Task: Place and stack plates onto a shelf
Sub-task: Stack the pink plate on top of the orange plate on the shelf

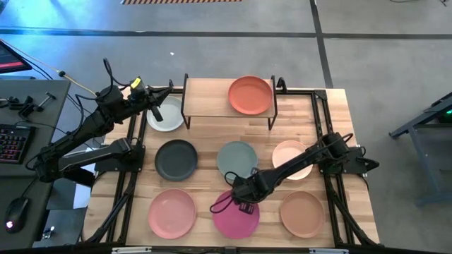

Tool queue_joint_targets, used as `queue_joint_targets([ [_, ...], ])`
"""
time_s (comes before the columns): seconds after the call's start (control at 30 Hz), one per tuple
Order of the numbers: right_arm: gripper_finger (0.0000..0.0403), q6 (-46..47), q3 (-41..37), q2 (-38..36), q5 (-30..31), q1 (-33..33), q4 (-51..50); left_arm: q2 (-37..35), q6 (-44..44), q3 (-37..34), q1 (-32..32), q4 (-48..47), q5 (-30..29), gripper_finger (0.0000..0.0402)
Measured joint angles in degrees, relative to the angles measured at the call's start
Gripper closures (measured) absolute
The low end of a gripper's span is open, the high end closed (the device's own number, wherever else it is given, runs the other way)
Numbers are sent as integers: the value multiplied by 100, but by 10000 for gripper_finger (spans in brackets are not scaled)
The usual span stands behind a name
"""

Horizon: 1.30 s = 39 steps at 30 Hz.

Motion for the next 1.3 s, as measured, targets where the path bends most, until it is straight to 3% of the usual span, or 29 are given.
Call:
queue_joint_targets([
  [0.1, 310, -38, 0, 0, 16, 0, 34, 1, 1, 0, 0, 0, 0, 394],
  [0.27, 384, -32, 0, -3, -43, 0, 37, 0, 1, 0, 0, 0, 0, 394],
  [0.33, 395, -1, 0, -7, -101, -4, 53, 1, 1, 0, -1, 0, 0, 394],
  [0.63, 400, 35, 0, -101, -581, 0, 17, 0, 1, 0, 0, 0, 0, 394],
  [1.3, 403, 3, 0, -1171, -413, -375, -72, 0, 1, 0, 0, -2, 0, 394],
])
